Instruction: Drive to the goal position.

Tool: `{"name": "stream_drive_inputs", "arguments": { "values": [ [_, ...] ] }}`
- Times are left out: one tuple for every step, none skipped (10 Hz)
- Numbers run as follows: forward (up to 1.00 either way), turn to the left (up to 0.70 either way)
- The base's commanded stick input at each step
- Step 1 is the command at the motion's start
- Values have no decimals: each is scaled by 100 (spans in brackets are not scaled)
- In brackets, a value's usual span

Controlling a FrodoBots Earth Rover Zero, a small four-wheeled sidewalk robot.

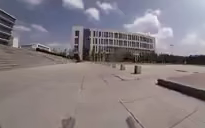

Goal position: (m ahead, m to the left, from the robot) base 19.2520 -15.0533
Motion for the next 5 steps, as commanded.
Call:
{"name": "stream_drive_inputs", "arguments": {
  "values": [
    [70, 2],
    [70, 2],
    [70, 2],
    [70, 2],
    [70, 2]
  ]
}}
